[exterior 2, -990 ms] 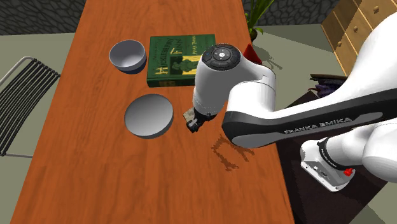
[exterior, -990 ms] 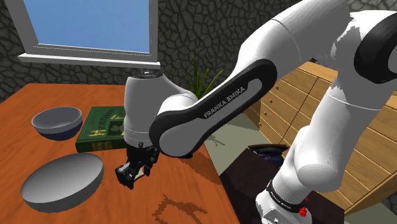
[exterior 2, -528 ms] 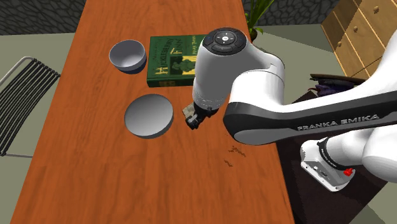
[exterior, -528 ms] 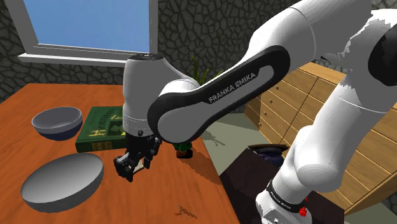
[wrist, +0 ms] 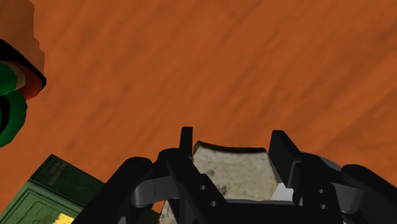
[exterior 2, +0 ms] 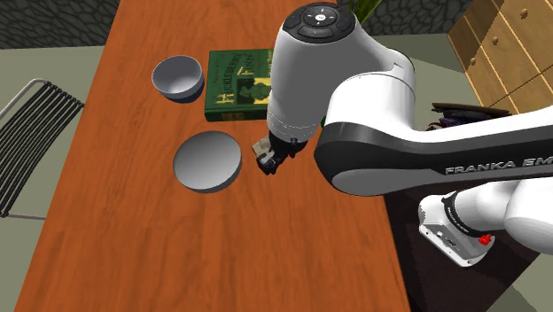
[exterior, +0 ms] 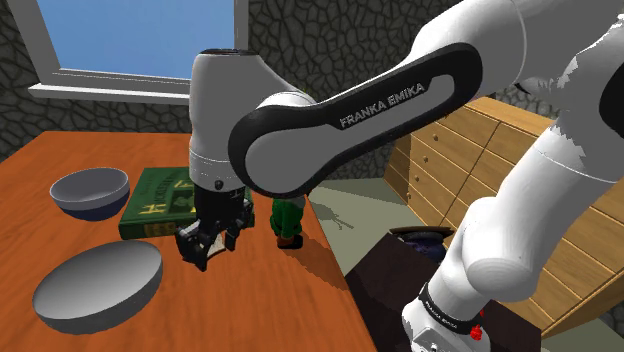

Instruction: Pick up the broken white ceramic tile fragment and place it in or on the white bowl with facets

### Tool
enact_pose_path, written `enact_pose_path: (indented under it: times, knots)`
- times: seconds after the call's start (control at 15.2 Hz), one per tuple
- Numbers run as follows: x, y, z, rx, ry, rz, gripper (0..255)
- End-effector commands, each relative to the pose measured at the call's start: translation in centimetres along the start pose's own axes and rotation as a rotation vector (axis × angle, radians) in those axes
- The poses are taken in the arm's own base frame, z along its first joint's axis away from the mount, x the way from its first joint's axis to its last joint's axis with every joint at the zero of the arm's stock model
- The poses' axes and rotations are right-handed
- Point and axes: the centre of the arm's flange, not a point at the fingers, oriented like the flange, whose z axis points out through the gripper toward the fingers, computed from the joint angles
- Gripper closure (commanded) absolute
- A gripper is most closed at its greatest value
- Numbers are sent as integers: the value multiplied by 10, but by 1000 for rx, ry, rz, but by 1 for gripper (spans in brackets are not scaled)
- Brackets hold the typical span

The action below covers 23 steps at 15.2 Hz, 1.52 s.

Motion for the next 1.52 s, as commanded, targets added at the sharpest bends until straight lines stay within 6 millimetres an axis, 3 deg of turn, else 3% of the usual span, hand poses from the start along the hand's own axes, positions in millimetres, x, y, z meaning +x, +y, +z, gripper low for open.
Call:
enact_pose_path:
  times: [0.0, 0.2, 1.06, 1.45]
  knots:
    - [0, 0, -10, 0, -1, 0, 255]
    - [1, -1, -21, 0, -1, 0, 255]
    - [110, -140, -11, 0, -1, 0, 255]
    - [109, -137, 20, 0, -1, 0, 255]
